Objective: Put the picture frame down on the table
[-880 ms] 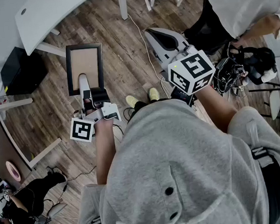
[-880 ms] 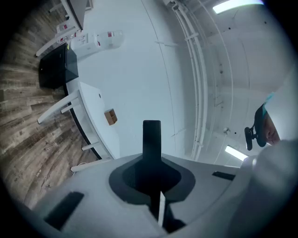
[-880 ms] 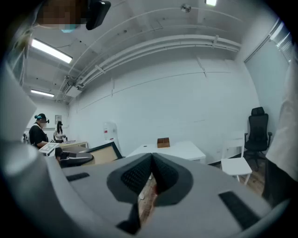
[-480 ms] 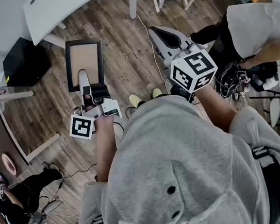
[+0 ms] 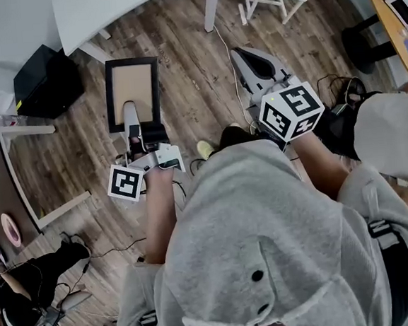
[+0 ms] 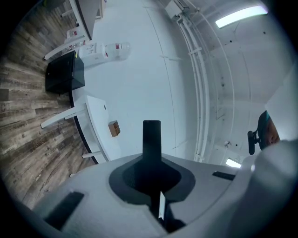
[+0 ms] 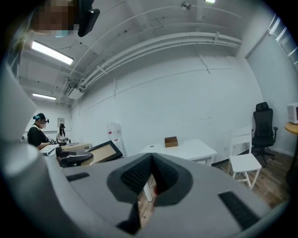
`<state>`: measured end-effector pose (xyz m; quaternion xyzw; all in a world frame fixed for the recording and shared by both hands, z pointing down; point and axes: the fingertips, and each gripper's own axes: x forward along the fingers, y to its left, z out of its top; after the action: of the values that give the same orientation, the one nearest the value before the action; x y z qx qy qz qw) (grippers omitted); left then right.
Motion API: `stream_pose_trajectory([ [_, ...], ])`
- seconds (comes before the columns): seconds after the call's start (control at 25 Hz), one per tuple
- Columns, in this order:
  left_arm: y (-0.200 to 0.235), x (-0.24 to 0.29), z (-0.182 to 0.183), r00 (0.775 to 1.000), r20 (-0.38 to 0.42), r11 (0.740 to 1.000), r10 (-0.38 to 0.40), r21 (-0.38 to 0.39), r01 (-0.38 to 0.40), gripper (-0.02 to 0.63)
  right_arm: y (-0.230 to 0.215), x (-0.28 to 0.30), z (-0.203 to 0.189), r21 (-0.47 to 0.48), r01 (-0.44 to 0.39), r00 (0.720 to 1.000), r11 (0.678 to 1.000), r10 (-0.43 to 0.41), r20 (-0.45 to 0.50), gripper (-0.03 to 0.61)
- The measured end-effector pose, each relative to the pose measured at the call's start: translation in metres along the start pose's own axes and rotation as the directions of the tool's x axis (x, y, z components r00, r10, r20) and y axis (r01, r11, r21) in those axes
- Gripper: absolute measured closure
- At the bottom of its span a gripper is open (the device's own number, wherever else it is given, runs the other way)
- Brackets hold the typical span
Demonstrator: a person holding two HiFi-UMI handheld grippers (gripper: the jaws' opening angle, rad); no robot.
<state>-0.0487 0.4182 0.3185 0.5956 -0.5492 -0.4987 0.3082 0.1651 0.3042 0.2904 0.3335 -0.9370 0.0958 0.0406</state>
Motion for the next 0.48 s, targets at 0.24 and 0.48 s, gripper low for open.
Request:
stream_pose_trajectory([
  [0.24,0.0052,-0.0022,0.0019,1.0,-0.006,1.0,-0.003,-0.004,0.003,0.588,0.0071,-0.0023,-0.004,0.003,-0.013,1.0,1.0,0.013,0.002,0.553],
  [0.48,0.0071,-0.0016,0.0032,1.0,0.004,1.0,-0.016,-0.008,0.016,0.588,0.0066,0.0006,-0.0091,0.008,-0.006,1.0,1.0,0.006,0.006,0.554],
])
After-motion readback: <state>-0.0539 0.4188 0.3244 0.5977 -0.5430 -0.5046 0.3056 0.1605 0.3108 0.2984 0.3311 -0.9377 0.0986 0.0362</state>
